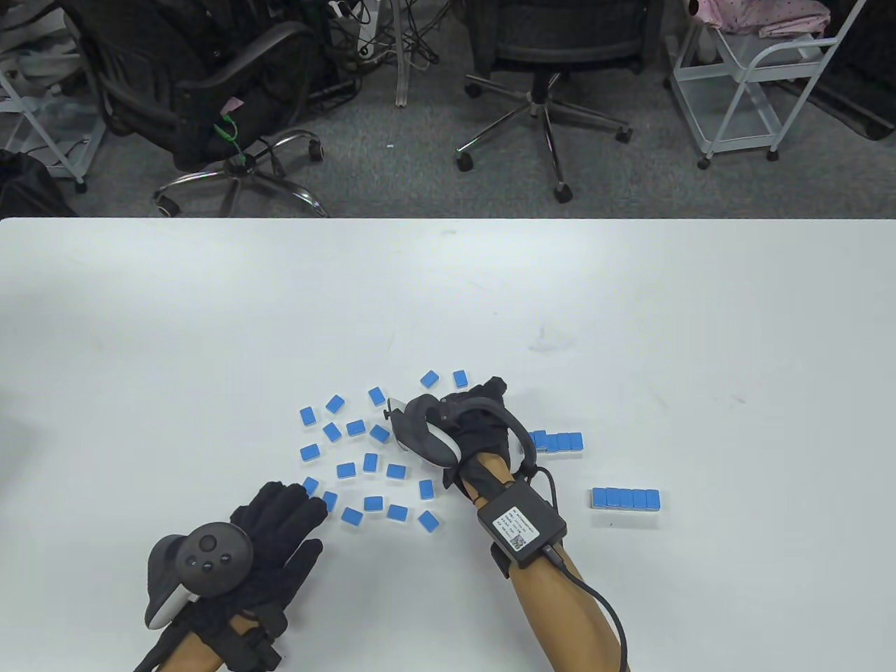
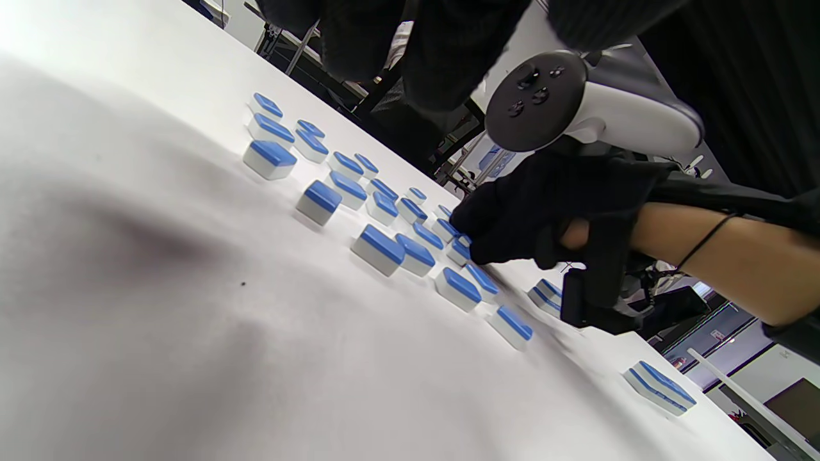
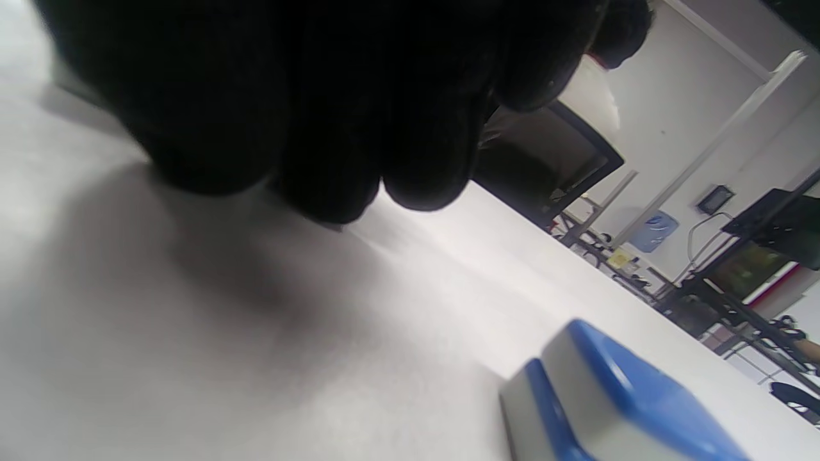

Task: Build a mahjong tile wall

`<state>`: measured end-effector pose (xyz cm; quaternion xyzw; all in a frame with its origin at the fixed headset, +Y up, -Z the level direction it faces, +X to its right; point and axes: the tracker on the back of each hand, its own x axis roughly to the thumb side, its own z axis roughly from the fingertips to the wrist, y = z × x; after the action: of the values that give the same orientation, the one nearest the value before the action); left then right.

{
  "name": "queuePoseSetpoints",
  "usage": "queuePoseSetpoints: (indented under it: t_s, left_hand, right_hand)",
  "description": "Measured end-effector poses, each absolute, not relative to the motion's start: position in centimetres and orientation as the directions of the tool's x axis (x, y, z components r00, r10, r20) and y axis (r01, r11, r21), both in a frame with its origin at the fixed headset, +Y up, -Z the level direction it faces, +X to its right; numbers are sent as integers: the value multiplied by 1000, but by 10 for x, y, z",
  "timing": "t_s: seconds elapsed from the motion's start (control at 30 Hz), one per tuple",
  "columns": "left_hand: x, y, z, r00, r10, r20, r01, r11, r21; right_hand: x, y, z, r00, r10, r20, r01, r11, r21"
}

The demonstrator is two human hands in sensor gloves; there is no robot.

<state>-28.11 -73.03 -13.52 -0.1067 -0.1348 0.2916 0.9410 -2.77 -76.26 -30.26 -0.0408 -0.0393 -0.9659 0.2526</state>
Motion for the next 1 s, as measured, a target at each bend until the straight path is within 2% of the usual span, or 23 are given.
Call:
queuePoseSetpoints:
  t_s: [0.23,0.33,0.43,0.53,0.73,0.83,1.0]
  left_hand:
    - [-281,-731,-134,793,579,192,-521,806,-280]
    - [-281,-730,-134,793,579,190,-522,806,-279]
    - [-280,-730,-134,793,578,192,-521,807,-278]
    - [-280,-731,-134,792,579,193,-521,806,-282]
    - [-279,-731,-133,792,580,191,-521,805,-283]
    - [-279,-731,-133,792,580,192,-521,805,-284]
    - [-280,-732,-134,793,580,184,-522,804,-287]
  right_hand:
    - [-14,-761,-287,-872,-471,136,478,-878,21]
    - [6,-732,-280,-898,-431,87,423,-901,-95]
    - [37,-707,-277,-945,-326,23,322,-941,-107]
    - [64,-699,-272,-958,-285,-43,288,-952,-108]
    - [103,-720,-270,-933,-355,-60,353,-935,38]
    - [107,-732,-272,-932,-361,-33,356,-929,97]
    - [102,-743,-273,-921,-390,-11,387,-916,105]
